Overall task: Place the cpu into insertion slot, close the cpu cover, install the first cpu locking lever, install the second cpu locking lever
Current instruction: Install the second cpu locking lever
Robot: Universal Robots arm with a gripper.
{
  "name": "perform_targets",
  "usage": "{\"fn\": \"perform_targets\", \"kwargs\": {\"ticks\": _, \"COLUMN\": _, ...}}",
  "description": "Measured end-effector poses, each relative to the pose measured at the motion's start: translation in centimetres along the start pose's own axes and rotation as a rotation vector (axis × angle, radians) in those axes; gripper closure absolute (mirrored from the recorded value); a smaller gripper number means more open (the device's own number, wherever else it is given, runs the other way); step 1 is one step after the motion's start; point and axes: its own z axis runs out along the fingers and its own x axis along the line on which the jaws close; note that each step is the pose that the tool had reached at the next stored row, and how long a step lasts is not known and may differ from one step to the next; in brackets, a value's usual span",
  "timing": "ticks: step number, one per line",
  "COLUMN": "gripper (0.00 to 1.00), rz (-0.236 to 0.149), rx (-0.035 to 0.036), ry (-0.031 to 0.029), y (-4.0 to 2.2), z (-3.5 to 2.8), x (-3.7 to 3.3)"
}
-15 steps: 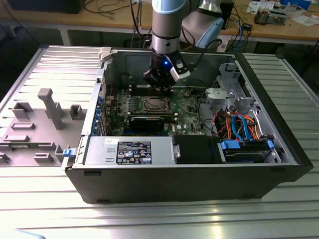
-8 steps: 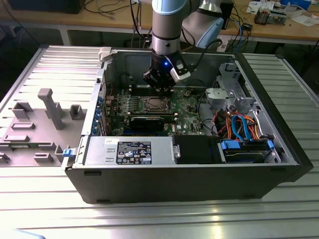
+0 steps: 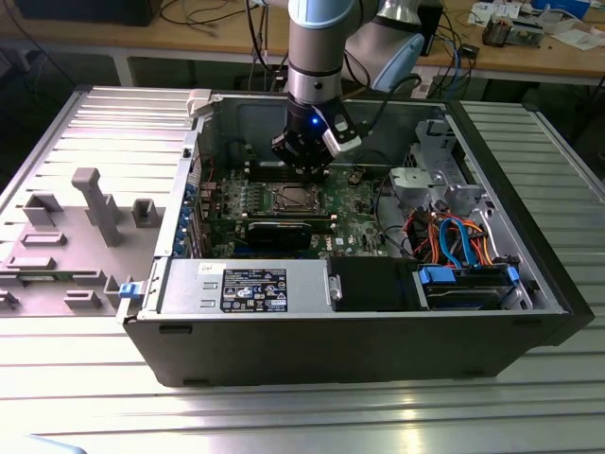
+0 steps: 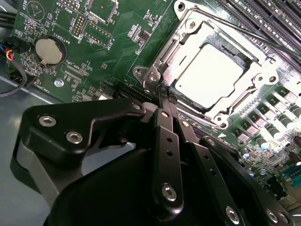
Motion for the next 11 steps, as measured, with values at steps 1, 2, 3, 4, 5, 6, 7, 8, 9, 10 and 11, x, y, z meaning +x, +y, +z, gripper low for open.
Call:
{"fn": "perform_targets", "kwargs": {"ticks": 1, "gripper": 0.89, "rz": 0.0, "rx": 0.0, "ry": 0.0, "y": 0.0, "z": 0.0, "x": 0.0}}
{"fn": "perform_targets", "kwargs": {"ticks": 2, "gripper": 0.89, "rz": 0.0, "rx": 0.0, "ry": 0.0, "y": 0.0, "z": 0.0, "x": 0.0}}
{"fn": "perform_targets", "kwargs": {"ticks": 3, "gripper": 0.89, "rz": 0.0, "rx": 0.0, "ry": 0.0, "y": 0.0, "z": 0.0, "x": 0.0}}
{"fn": "perform_targets", "kwargs": {"ticks": 4, "gripper": 0.89, "rz": 0.0, "rx": 0.0, "ry": 0.0, "y": 0.0, "z": 0.0, "x": 0.0}}
{"fn": "perform_targets", "kwargs": {"ticks": 5, "gripper": 0.89, "rz": 0.0, "rx": -0.0001, "ry": -0.0001, "y": -0.02, "z": 0.01, "x": 0.0}}
{"fn": "perform_targets", "kwargs": {"ticks": 6, "gripper": 0.89, "rz": 0.0, "rx": 0.0001, "ry": 0.0, "y": -0.08, "z": 0.0, "x": 0.01}}
{"fn": "perform_targets", "kwargs": {"ticks": 7, "gripper": 0.89, "rz": 0.0, "rx": 0.0, "ry": 0.0, "y": -0.2, "z": -0.01, "x": 0.01}}
{"fn": "perform_targets", "kwargs": {"ticks": 8, "gripper": 0.89, "rz": 0.0, "rx": -0.0001, "ry": 0.0, "y": -0.3, "z": 0.0, "x": 0.02}}
{"fn": "perform_targets", "kwargs": {"ticks": 9, "gripper": 0.89, "rz": 0.0, "rx": 0.0, "ry": 0.0, "y": -0.48, "z": -0.01, "x": 0.03}}
{"fn": "perform_targets", "kwargs": {"ticks": 10, "gripper": 0.89, "rz": 0.0, "rx": 0.0, "ry": 0.0, "y": -0.56, "z": -0.01, "x": 0.03}}
{"fn": "perform_targets", "kwargs": {"ticks": 11, "gripper": 0.89, "rz": 0.0, "rx": 0.0, "ry": 0.0, "y": -0.63, "z": -0.01, "x": 0.04}}
